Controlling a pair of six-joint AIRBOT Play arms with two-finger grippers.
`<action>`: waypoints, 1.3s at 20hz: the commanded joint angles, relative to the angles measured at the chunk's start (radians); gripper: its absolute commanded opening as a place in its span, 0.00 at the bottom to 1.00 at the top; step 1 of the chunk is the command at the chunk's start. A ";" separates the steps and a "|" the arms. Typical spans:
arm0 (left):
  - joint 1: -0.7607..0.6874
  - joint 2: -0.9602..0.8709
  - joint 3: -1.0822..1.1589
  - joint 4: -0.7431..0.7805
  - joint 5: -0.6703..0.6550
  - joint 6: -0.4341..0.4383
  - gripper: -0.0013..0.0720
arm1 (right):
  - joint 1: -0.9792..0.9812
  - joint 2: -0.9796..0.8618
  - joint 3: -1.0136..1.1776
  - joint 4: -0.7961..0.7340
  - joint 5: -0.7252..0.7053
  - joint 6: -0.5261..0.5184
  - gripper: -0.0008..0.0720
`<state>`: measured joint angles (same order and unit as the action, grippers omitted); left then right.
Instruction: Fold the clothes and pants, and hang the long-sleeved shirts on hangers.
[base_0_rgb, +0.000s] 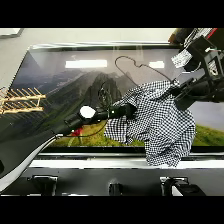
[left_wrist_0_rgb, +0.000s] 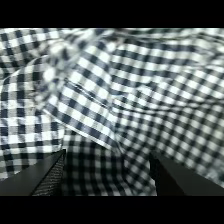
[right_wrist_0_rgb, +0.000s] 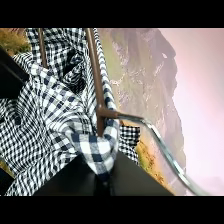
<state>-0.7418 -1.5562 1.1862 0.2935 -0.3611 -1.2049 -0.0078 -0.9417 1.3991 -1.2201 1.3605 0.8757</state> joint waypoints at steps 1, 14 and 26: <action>-0.010 -0.042 0.014 -0.049 0.067 0.000 0.83 | 0.001 0.000 0.000 0.001 0.002 0.004 0.04; 0.014 -0.096 0.103 -0.084 0.044 0.002 0.04 | 0.001 0.001 0.000 -0.019 0.004 0.050 0.04; 0.299 -0.037 0.311 0.198 -0.322 -0.045 0.04 | 0.001 0.023 0.001 -0.075 0.137 0.048 0.04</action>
<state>-0.4801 -1.5963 1.4498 0.3962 -0.5991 -1.2129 -0.0078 -0.9195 1.3998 -1.2835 1.4696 0.9234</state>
